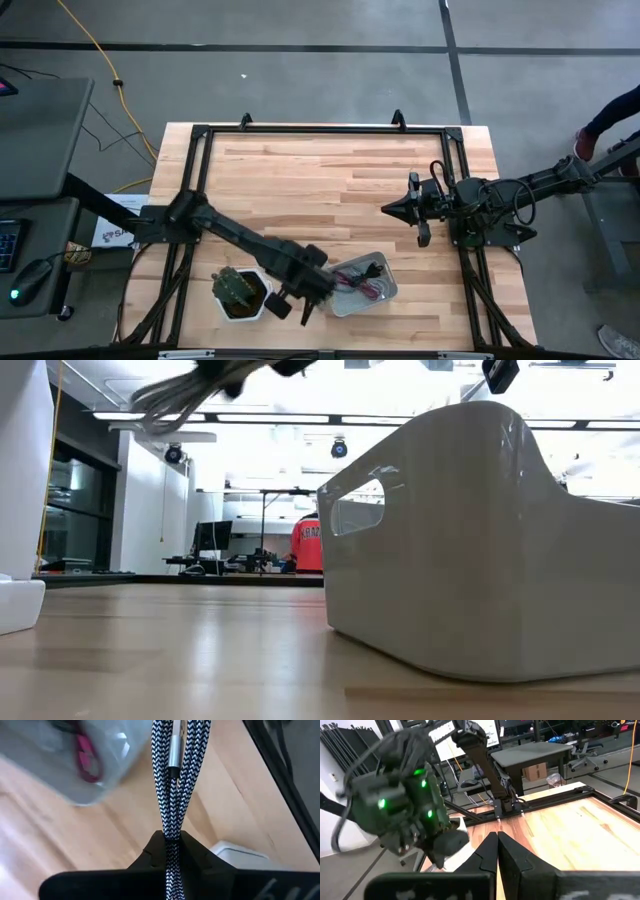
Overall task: Pick and place USB-C Cables
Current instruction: Put the black and white charger cable into the gray bin
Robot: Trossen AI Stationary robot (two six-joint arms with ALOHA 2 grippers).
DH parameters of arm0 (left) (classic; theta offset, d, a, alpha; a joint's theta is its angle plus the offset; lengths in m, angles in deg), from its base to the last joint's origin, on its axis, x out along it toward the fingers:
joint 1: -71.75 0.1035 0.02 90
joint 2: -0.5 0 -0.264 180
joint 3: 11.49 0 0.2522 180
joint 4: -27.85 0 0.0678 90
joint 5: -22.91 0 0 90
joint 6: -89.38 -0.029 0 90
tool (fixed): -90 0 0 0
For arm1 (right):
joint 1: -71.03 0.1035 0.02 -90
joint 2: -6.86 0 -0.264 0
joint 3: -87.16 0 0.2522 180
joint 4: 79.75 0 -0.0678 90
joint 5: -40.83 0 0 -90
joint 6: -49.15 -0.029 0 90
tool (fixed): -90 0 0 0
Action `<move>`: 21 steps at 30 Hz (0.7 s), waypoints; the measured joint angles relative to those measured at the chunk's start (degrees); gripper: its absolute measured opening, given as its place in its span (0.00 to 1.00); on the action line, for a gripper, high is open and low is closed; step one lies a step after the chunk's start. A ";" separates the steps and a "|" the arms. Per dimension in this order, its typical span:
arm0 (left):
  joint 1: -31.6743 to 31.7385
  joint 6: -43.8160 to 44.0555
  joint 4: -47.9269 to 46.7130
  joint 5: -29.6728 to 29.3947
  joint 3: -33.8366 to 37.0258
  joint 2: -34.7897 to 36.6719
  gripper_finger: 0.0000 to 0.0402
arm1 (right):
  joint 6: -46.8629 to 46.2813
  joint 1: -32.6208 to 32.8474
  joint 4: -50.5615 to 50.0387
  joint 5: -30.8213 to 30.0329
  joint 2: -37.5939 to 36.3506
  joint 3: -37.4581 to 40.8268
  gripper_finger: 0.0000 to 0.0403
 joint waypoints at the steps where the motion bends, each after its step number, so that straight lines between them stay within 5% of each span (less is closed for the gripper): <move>1: 0.40 0.15 0.40 -0.18 0.00 0.94 0.00 | -0.01 -0.01 0.01 0.00 0.00 0.00 0.00; 14: 5.57 9.25 28.15 -2.57 0.10 12.51 0.00 | -0.01 0.00 0.01 0.00 0.02 0.00 0.00; 21: 6.87 18.53 47.89 -7.35 10.05 16.77 0.00 | 0.00 0.00 0.01 0.04 0.02 0.00 0.00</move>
